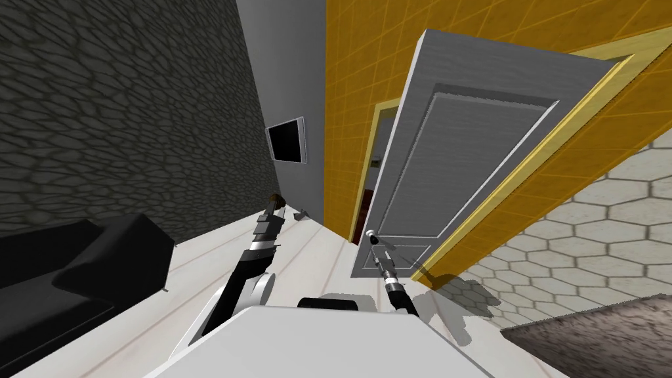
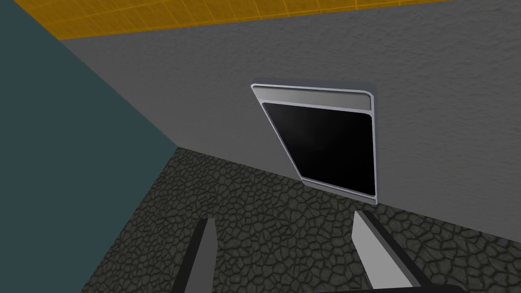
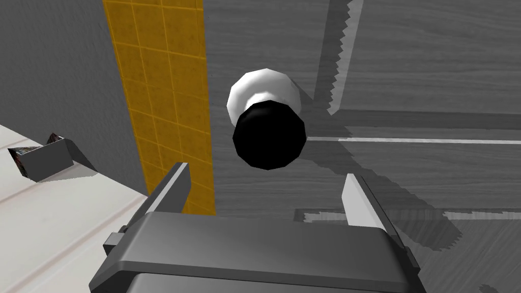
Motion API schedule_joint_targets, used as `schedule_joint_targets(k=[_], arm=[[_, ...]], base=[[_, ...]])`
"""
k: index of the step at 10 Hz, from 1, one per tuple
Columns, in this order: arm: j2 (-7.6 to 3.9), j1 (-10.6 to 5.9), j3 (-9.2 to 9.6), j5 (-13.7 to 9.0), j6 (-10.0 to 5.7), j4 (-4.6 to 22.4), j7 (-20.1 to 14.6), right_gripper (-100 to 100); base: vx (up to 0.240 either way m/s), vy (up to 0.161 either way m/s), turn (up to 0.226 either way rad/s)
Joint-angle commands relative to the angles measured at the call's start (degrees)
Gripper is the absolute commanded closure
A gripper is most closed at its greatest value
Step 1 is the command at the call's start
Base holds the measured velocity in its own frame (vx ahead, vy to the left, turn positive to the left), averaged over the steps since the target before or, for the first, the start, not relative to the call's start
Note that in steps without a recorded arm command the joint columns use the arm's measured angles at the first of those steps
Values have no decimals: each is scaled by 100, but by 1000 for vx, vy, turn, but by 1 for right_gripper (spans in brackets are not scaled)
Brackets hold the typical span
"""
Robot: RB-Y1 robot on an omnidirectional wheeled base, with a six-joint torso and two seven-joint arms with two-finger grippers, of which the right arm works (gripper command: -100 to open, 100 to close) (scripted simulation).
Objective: Pull the door open
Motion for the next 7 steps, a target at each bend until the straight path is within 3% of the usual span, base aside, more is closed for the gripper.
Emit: schedule_joint_targets(k=[1,2,3,4,7], arm=[[26,-10,141,86,-187,55,-65,-100],[26,-25,88,54,-112,62,-38,-100],[-41,-6,-2,4,-250,210,-155,-100],[-79,4,-57,-27,-312,288,-214,-100],[-187,35,-212,-113,-486,507,-382,-100]], base=[[-136,-88,69],[-63,-36,19],[75,41,219],[165,45,296],[209,13,153]])
